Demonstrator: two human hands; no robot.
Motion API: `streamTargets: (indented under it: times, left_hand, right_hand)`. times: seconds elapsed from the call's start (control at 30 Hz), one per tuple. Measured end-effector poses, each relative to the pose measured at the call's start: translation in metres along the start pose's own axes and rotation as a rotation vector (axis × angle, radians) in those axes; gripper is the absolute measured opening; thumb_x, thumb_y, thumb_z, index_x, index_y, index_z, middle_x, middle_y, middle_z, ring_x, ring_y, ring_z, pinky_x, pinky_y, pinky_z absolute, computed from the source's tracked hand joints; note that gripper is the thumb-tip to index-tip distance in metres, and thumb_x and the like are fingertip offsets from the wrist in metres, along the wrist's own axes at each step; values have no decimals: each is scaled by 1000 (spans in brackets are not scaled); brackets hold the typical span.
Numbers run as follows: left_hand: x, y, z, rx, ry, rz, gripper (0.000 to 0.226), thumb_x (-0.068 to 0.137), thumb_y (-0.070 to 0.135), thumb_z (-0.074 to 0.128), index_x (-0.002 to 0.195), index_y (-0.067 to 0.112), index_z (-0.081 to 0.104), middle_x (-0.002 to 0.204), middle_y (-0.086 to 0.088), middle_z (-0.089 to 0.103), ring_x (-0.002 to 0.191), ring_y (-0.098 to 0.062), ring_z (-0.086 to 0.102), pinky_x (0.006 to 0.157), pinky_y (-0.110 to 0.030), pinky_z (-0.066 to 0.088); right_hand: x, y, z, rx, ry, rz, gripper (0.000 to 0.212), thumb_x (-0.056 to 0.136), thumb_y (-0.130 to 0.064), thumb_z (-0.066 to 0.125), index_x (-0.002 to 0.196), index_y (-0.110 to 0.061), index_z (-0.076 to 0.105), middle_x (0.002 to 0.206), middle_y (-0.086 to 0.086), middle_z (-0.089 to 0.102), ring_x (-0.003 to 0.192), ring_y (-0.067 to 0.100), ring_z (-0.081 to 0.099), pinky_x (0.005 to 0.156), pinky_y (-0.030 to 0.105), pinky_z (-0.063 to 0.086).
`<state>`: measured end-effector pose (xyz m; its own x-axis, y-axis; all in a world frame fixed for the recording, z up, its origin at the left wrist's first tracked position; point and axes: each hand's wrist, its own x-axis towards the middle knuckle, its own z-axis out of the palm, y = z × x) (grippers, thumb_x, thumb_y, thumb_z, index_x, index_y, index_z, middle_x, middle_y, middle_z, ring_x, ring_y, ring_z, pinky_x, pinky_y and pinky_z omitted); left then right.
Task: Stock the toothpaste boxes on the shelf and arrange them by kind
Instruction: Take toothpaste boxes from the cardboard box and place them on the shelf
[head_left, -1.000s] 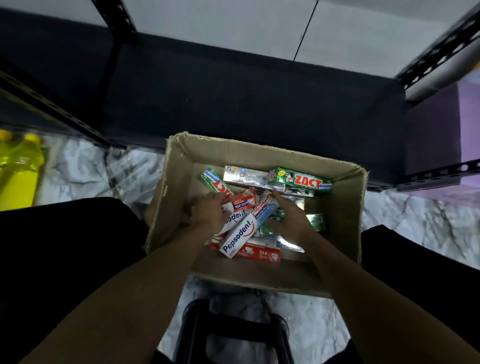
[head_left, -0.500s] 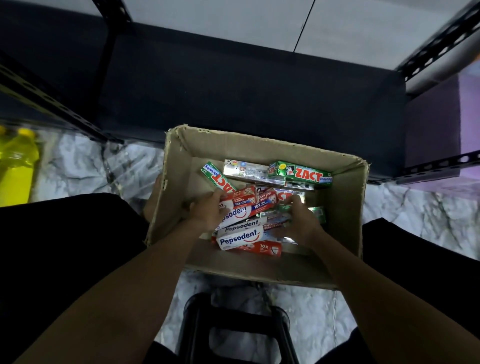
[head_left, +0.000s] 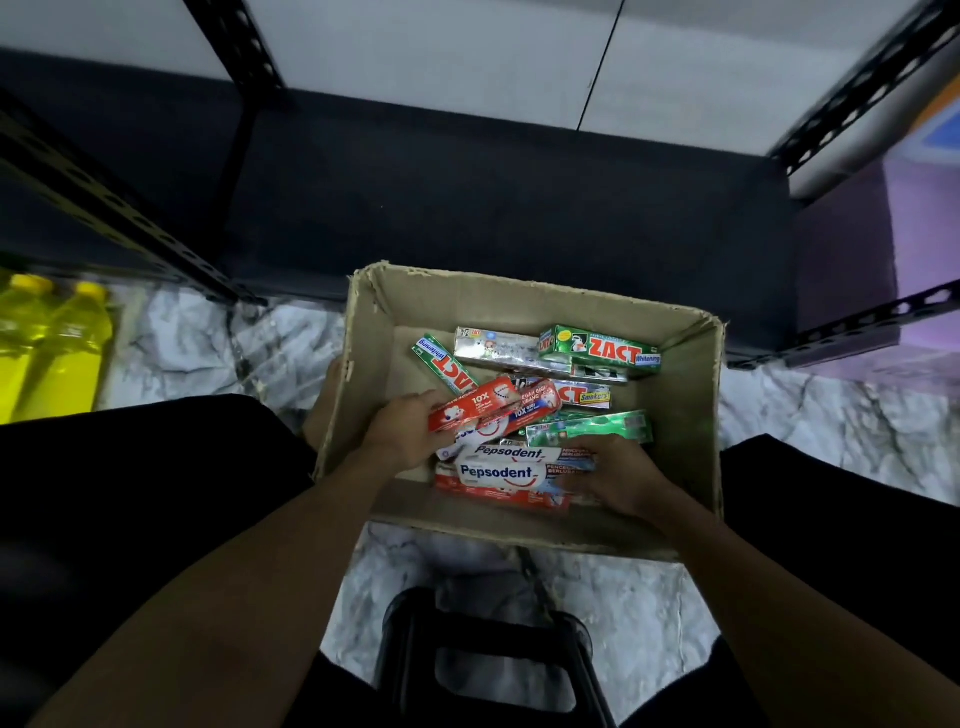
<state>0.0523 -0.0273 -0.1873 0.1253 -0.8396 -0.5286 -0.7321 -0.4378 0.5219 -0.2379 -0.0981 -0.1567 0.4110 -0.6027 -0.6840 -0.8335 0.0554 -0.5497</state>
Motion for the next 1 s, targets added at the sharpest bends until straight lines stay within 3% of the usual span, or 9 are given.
streamTargets:
  times: [0.1, 0.2, 0.33, 0.47, 0.57, 0.67, 0.8, 0.9, 1.0]
  left_hand:
    - [-18, 16, -12, -4, 37, 1, 46, 81, 40, 74, 124, 30, 60, 116, 4, 72, 102, -19, 68, 87, -34, 55]
    - [-34, 35, -32, 2, 121, 47, 42, 84, 42, 68, 124, 34, 57, 117, 4, 72, 100, -20, 69, 84, -36, 56]
    - [-58, 60, -68, 74, 228, 128, 40, 94, 41, 62, 133, 34, 57, 117, 2, 71, 97, -21, 68, 81, -34, 54]
    - [-91, 84, -115, -14, 345, 215, 36, 92, 44, 65, 128, 37, 61, 110, 9, 73, 94, -14, 69, 81, -36, 55]
    - [-119, 103, -154, 5, 458, 277, 37, 88, 48, 67, 123, 40, 63, 112, 12, 73, 96, -11, 68, 83, -37, 55]
    - [-152, 123, -199, 56, 525, 330, 36, 86, 54, 67, 121, 43, 63, 111, 15, 73, 93, -9, 68, 81, -36, 55]
    - [-203, 147, -258, 66, 618, 376, 36, 86, 55, 68, 119, 41, 66, 106, 16, 73, 90, -6, 67, 81, -34, 55]
    - [-247, 165, -298, 52, 670, 406, 37, 85, 58, 68, 118, 42, 69, 97, 22, 72, 82, 4, 65, 74, -24, 52]
    - [-285, 180, -329, 18, 720, 442, 30, 86, 47, 72, 116, 39, 73, 72, 29, 68, 58, 17, 54, 55, -7, 37]
  right_hand:
    - [-16, 2, -18, 139, 70, 16, 50, 75, -29, 85, 120, -14, 69, 115, -2, 71, 98, 11, 67, 78, 16, 51]
    - [-36, 1, -34, 228, 162, -2, 43, 76, -22, 84, 116, -16, 71, 106, -3, 73, 85, 3, 67, 68, 8, 48]
    - [-58, -14, -54, 376, 245, -49, 50, 75, -17, 84, 123, -12, 68, 115, 2, 72, 97, 11, 67, 82, 18, 49]
    - [-85, -50, -81, 430, 279, -172, 46, 80, -16, 80, 124, -13, 67, 112, -3, 72, 97, 9, 67, 76, 10, 49]
    - [-105, -80, -105, 419, 324, -283, 48, 80, -18, 80, 127, -15, 66, 113, -7, 72, 102, 8, 68, 88, 24, 52]
    - [-130, -115, -127, 433, 348, -380, 48, 81, -16, 79, 126, -20, 66, 108, -7, 74, 99, 12, 71, 87, 29, 56]
    - [-167, -165, -149, 441, 390, -524, 50, 76, -20, 79, 124, -18, 66, 104, -4, 76, 92, 10, 70, 80, 17, 54]
    - [-196, -204, -161, 433, 414, -614, 42, 82, -16, 76, 122, -17, 67, 99, -9, 76, 85, 2, 69, 73, 11, 51]
    - [-222, -244, -170, 406, 422, -697, 40, 83, -18, 74, 122, -17, 66, 99, -8, 76, 84, 1, 70, 71, 9, 49]
